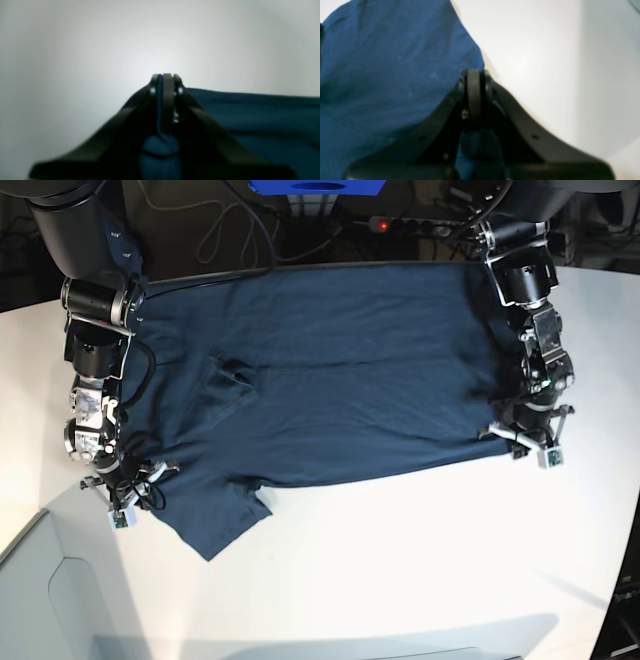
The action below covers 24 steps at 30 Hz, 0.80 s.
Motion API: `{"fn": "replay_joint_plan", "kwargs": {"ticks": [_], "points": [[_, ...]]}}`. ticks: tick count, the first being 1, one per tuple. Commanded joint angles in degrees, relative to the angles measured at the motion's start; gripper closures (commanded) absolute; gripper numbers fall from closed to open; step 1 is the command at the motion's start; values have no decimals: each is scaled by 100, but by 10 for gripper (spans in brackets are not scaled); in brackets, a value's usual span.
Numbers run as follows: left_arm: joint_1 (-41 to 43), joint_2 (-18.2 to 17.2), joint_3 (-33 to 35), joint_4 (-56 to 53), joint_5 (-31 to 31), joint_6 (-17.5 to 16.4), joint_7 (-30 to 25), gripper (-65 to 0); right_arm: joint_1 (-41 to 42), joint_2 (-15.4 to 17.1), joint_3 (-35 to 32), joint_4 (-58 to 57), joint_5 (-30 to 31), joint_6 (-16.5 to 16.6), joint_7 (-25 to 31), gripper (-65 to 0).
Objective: Fold the T-shirt properly
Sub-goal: 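Grasp the shirt's side edges with both grippers at the hem corners, then lift and fold the hem half over toward the arms with both grippers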
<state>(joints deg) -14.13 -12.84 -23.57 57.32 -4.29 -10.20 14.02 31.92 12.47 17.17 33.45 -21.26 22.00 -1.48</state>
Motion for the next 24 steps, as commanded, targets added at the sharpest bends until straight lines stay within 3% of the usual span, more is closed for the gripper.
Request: {"fn": "replay_joint_plan", "kwargs": {"ticks": [1, 5, 13, 16, 21, 24], "points": [[-77, -48, -3, 294, -14, 13, -9, 0, 109, 85, 19, 281, 73, -50, 134, 0], [28, 31, -38, 963, -14, 13, 466, 0, -181, 76, 28, 932, 73, -42, 134, 0], [521, 49, -38, 2009, -23, 13, 528, 0, -1052, 6, 28, 2391, 134, -42, 126, -1], [688, 49, -38, 2264, -23, 13, 528, 0, -1403, -12, 11, 2980, 548, -42, 73, -1], [1022, 49, -47, 2633, -32, 13, 528, 0, -1983, -3, 11, 4053, 1189, -33, -587, -1], [1268, 49, -47, 2905, -322, 13, 528, 0, -2370, -12, 11, 4650, 1479, 204, -868, -1]]}}
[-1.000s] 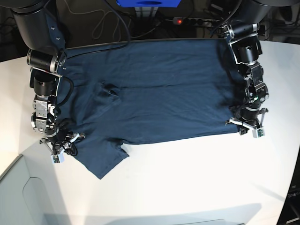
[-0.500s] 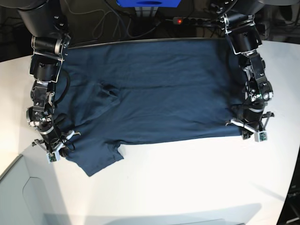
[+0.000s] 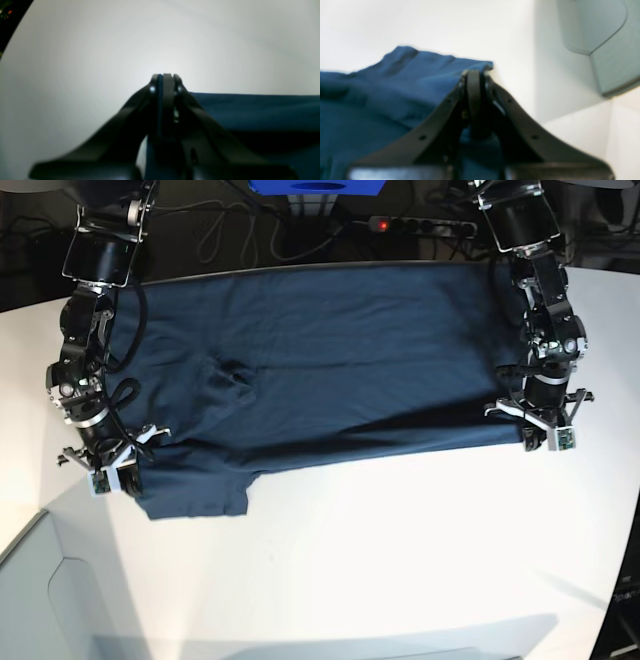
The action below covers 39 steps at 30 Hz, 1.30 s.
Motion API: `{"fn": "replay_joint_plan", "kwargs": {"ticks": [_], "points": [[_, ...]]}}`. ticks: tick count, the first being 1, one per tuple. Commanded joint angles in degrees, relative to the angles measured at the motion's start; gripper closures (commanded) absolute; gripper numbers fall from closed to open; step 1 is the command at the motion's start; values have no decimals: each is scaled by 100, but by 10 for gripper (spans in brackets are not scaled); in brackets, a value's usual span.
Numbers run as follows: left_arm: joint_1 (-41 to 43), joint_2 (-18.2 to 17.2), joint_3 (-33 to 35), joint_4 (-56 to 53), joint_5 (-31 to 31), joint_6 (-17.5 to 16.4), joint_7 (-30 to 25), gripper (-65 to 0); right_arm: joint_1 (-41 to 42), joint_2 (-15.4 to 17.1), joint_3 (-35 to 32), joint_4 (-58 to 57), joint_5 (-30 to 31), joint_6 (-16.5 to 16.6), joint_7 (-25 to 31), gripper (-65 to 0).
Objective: Fold the T-shirt properly
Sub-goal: 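Lift and fold the hem half over toward the arms with both grippers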
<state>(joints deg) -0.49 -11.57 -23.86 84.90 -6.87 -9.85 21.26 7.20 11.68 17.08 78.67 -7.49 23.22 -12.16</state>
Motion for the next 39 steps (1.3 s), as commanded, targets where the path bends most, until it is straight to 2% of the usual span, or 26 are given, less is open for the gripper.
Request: {"fn": "replay_joint_plan", "kwargs": {"ticks": [1, 8, 13, 17, 21, 27, 39], "points": [[-8, -78, -19, 235, -187, -22, -196, 0, -30, 67, 28, 313, 138, 152, 122, -1], [493, -16, -476, 481, -820, -22, -196, 0, -821, 76, 37, 1104, 173, 214, -45, -1], [695, -34, -713, 481, -1066, -31, -196, 0, -1006, 58, 450, 1166, 173, 223, -54, -1], [757, -16, -740, 481, -1172, -31, -196, 0, -1129, 49, 661, 1227, 173, 539, -54, -1], [924, -16, -740, 578, -1348, -31, -196, 0, -1296, 41, 758, 1333, 173, 548, -72, -1], [1249, 124, -740, 973, -1383, -31, -196, 0, -1542, 49, 758, 1368, 173, 557, -72, -1], [1557, 467, -740, 903, -1383, -31, -196, 0, -1867, 49, 723, 1324, 138, 557, -80, -2]]}}
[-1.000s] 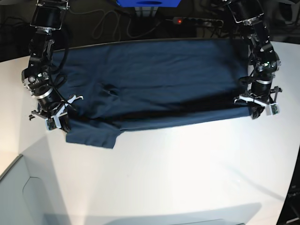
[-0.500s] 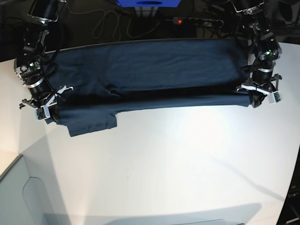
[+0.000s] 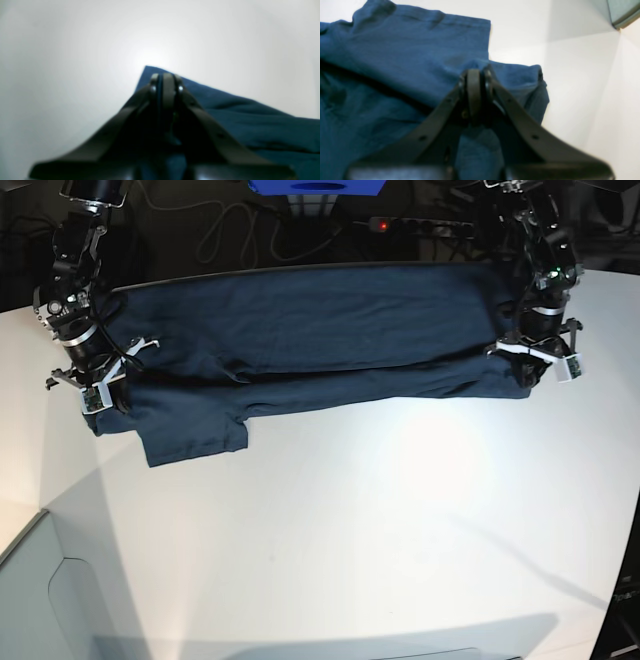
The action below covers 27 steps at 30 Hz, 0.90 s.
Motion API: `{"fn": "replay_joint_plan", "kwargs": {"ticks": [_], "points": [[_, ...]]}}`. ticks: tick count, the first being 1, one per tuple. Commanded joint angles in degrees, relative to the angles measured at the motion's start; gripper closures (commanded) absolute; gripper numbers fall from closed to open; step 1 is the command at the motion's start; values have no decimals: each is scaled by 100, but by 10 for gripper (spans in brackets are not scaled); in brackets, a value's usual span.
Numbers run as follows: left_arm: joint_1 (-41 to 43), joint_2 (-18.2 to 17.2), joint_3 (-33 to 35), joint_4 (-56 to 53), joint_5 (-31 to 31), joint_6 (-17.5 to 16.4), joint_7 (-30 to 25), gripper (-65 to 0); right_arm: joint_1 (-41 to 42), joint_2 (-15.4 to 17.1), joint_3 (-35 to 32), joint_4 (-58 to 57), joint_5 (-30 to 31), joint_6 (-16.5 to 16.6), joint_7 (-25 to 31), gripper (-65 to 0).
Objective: Fold the T-shirt properly
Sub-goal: 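Lift and fold the hem half over toward the arms with both grippers, then adjust the right gripper's grip on the folded corner, left holding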
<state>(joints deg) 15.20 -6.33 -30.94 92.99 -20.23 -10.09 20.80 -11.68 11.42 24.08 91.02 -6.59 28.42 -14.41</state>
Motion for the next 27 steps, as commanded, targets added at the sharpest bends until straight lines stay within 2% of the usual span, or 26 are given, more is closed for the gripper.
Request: {"fn": "replay_joint_plan", "kwargs": {"ticks": [1, 3, 4, 6, 9, 12, 13, 19, 21, 27], "points": [[-12, -57, -31, 94, -47, -7, -141, 0, -14, 84, 23, 89, 48, 37, 136, -2], [14, -57, -31, 94, -47, 2, 8, 0, -49, 102, 14, 106, 48, 37, 136, -21], [5, -75, -31, 103, -47, 2, 202, 0, -49, 111, 14, 106, 48, 37, 136, -50], [-30, -93, -49, 138, -47, 2, 501, 0, -76, 111, 14, 142, 48, 37, 136, -134], [-39, -49, -242, 191, -56, 2, 571, 0, -76, 111, 32, 186, 57, 37, 136, -268], [-39, -49, -286, 217, -56, 2, 588, 0, -84, 111, 41, 353, 66, 37, 136, -354], [-21, -49, -286, 217, -56, 2, 597, -12, -84, 111, 32, 397, 66, 37, 136, -366], [23, -49, -286, 217, -56, -24, 562, -351, -84, 93, 23, 502, 57, 37, 136, -368], [23, -49, -286, 226, -56, -24, 553, -369, -76, 84, 23, 502, 57, 37, 136, -368], [40, -40, -286, 481, -65, -7, 553, -309, -58, 84, 23, 502, 57, 37, 136, -368]]}}
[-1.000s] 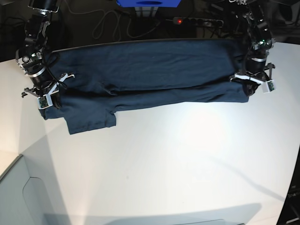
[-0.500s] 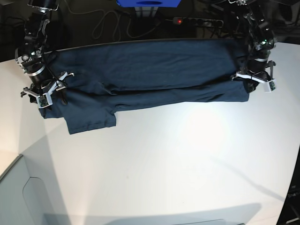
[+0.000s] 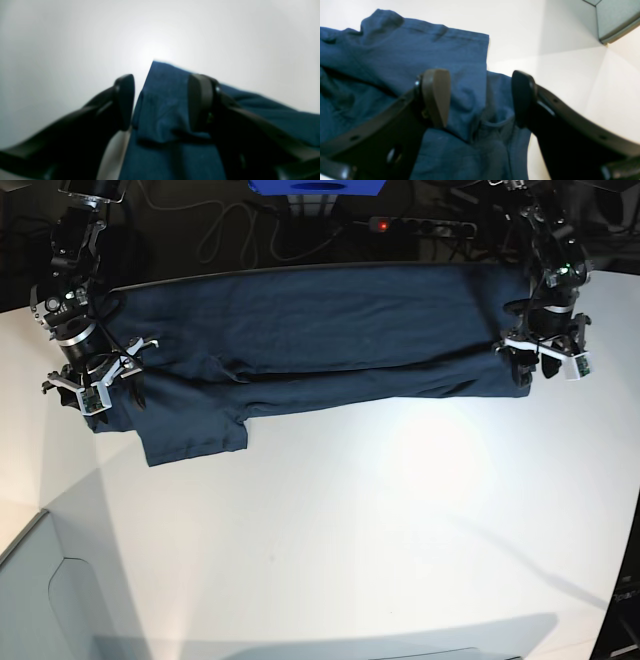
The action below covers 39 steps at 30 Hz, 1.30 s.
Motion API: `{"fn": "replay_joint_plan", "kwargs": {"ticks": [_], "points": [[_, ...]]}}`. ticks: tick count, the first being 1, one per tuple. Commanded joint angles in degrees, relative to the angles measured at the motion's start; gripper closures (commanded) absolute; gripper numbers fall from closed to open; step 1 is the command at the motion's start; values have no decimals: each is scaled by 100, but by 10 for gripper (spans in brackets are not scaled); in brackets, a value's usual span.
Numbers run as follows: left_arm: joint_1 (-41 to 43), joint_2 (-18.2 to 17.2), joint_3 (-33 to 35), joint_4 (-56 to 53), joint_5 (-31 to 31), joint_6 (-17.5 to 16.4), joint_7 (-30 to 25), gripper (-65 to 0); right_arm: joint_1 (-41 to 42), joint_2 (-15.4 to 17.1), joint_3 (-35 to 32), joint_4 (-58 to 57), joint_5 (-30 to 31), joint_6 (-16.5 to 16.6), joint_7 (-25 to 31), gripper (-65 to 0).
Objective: Fold the T-shirt properly
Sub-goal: 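Adjust the right gripper's grip on the folded corner, left holding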
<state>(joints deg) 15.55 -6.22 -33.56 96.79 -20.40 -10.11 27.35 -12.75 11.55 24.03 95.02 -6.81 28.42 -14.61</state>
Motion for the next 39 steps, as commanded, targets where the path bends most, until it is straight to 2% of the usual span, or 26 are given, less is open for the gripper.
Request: {"fn": "replay_joint_plan", "kwargs": {"ticks": [1, 9, 19, 21, 28, 36, 39], "points": [[-30, -51, -24, 57, -39, -5, -94, -302, 58, 71, 28, 93, 79, 37, 156, -368], [-197, -59, -24, -356, -12, 4, -94, -304, 75, 71, 28, 49, 70, 37, 156, -368], [-206, -59, 20, -374, -30, 4, -102, -295, 102, 62, 28, 49, 70, 37, 156, -368], [-206, -59, 20, -374, -30, 4, -102, -249, 172, 62, 28, 49, 70, 37, 156, -368], [-162, 11, -15, -374, -30, 4, -102, 0, 216, 62, 28, 49, 70, 37, 156, -368], [-56, 64, -24, -277, -30, 4, -102, 0, 524, 62, 36, 146, 61, 37, 156, -373], [5, 116, -33, -110, -39, 4, -102, 0, 823, 89, 28, 164, 61, 37, -310, -374]]}}
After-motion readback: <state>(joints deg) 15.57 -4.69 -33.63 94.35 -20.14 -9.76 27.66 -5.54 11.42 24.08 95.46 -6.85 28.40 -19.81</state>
